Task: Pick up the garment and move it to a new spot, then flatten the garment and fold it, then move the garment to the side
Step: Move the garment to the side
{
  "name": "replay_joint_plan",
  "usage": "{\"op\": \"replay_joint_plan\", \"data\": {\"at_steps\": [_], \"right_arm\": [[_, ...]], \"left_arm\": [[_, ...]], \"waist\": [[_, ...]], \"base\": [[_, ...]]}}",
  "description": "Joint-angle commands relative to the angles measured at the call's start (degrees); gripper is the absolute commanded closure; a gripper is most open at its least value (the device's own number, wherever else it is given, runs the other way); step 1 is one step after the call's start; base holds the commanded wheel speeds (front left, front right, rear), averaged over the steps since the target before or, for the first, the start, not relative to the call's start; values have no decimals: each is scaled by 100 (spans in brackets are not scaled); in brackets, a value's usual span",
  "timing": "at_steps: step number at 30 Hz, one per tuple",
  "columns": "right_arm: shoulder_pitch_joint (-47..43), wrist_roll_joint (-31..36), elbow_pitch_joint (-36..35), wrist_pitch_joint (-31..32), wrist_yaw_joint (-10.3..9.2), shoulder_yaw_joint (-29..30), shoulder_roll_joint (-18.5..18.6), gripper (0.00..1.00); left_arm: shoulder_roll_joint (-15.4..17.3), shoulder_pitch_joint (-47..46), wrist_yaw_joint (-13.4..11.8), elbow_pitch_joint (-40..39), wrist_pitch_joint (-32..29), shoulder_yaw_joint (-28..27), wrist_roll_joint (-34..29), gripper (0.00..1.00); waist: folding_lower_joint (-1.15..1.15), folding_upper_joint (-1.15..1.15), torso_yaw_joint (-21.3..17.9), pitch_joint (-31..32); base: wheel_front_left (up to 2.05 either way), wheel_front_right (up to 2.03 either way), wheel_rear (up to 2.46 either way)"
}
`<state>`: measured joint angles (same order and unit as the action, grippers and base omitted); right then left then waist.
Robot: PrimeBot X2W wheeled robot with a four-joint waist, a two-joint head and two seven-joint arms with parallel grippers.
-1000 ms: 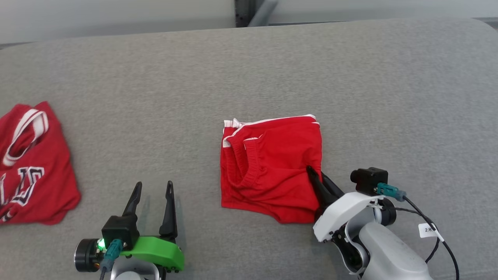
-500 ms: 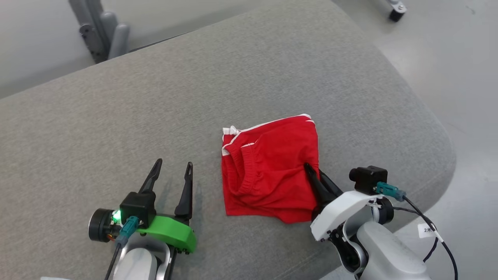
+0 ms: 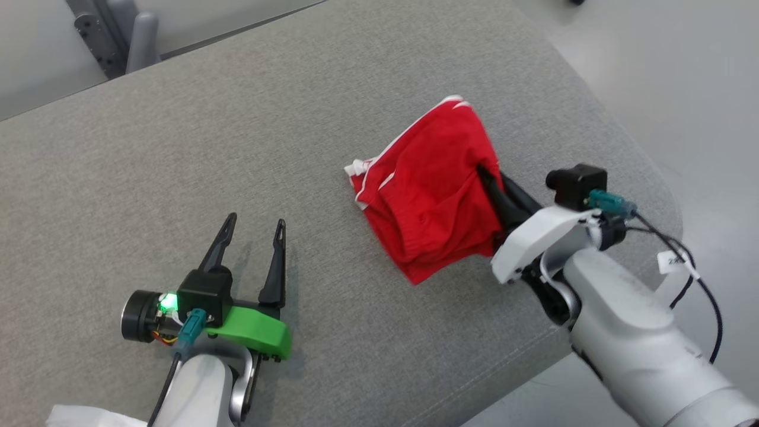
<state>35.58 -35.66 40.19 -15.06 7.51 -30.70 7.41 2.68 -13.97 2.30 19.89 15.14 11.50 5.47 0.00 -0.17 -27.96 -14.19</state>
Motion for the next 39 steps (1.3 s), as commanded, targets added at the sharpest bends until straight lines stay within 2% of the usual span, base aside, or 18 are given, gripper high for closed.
{"op": "replay_joint_plan", "data": {"at_steps": [1, 5, 11, 15, 18, 19, 20, 25, 26, 28, 34, 39], "right_arm": [[285, 18, 136, -15, -4, 32, 139, 100], [977, 98, 758, -15, -4, 135, 529, 100], [1742, 279, 1869, -15, -5, 484, 1270, 100], [2044, 517, 2440, -15, -5, 965, 1841, 100], [2163, 821, 2661, -15, -5, 1377, 2126, 100], [2163, 968, 2689, -15, -5, 1513, 2206, 61], [2076, 1180, 2775, -15, -4, 1755, 2250, 0], [1833, 1664, 2583, -15, -4, 2515, 2303, 0], [1833, 1664, 2583, -15, -4, 2515, 2303, 0], [1655, 1743, 2176, -15, -4, 2835, 2083, 0], [831, 2249, 773, -15, -6, 3257, 1512, 0], [75, 2399, -75, -14, -6, 3210, 964, 0]], "left_arm": [[41, -179, 22, -47, 0, -24, -95, 0], [62, -364, 8, -148, 0, -98, -234, 0], [109, -482, -44, -365, 0, -179, -375, 0], [117, -483, -91, -498, 0, -238, -418, 0], [118, -430, -74, -541, 0, -274, -419, 0], [115, -412, -79, -537, 0, -280, -418, 0], [106, -377, -100, -510, 0, -284, -406, 0], [92, -292, -121, -411, -3, -297, -307, 0], [92, -292, -121, -411, -3, -297, -307, 0], [82, -240, -141, -353, -3, -323, -307, 0], [56, -48, -175, -222, -1, -426, -202, 0], [39, 165, -218, -182, -1, -500, -75, 0]], "waist": [[0, 17, 967, -826], [0, 17, 1490, -1236], [0, 17, 2034, -1609], [0, 17, 2208, -1694], [0, 17, 2242, -1680], [0, 17, 2247, -1657], [0, 17, 2242, -1601], [0, 17, 2192, -1343], [0, 17, 2192, -1343], [0, 17, 2169, -1180], [0, 17, 2102, -609], [0, 17, 2171, -194]], "base": [[0, 0, 0], [0, 0, 0], [0, 0, 0], [0, 0, 0], [0, 0, 0], [0, 0, 0], [0, 0, 0], [0, 0, 0], [0, 0, 0], [0, 0, 0], [0, 0, 0], [0, 0, 0]]}}
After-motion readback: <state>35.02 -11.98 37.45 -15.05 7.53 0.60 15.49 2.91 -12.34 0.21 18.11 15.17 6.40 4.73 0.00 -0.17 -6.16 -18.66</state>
